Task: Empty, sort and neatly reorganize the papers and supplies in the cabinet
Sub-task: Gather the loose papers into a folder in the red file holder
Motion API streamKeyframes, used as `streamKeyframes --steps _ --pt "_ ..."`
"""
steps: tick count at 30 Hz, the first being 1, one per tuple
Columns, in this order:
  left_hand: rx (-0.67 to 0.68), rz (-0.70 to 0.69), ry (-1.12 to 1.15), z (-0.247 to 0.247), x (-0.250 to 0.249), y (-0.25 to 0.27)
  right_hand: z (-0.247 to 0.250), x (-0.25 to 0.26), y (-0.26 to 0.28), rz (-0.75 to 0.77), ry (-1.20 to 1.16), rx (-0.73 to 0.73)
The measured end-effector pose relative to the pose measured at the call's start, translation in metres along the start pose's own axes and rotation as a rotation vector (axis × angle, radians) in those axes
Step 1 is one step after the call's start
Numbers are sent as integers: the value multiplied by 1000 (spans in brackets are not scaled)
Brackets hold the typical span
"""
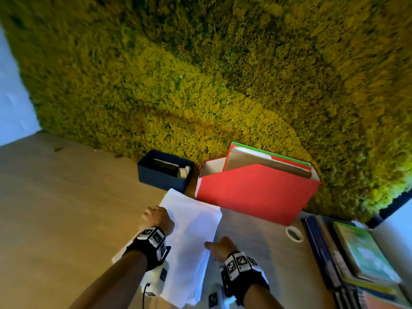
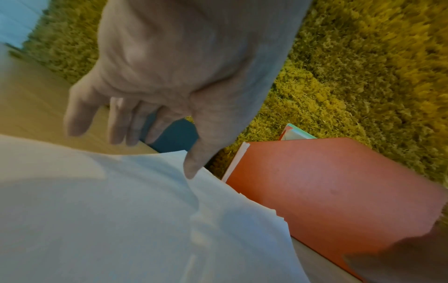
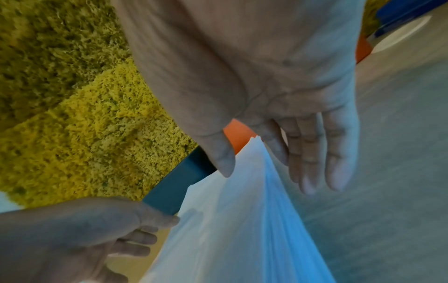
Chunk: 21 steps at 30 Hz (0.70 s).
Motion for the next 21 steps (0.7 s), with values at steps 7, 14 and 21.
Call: streamKeyframes --steps 7,14,21 --pt "100 -16 95 -9 28 0 -30 -5 -15 -23 -138 55" --pt "110 -28 159 -8 44 -1 -32 -7 -27 -81 -385 49" --pt "113 28 332 -4 46 -8 -36 -12 -52 -13 -639 -70"
Point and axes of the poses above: each hand's wrist, its own y-axis away from the middle knuckle, its own z-axis out of the back of the hand, x = y × z, the point moved 2 cm from there along -y, towards the middle knuckle, and after that the axes turned 12 degrees about -y, right-handed, at the moved point
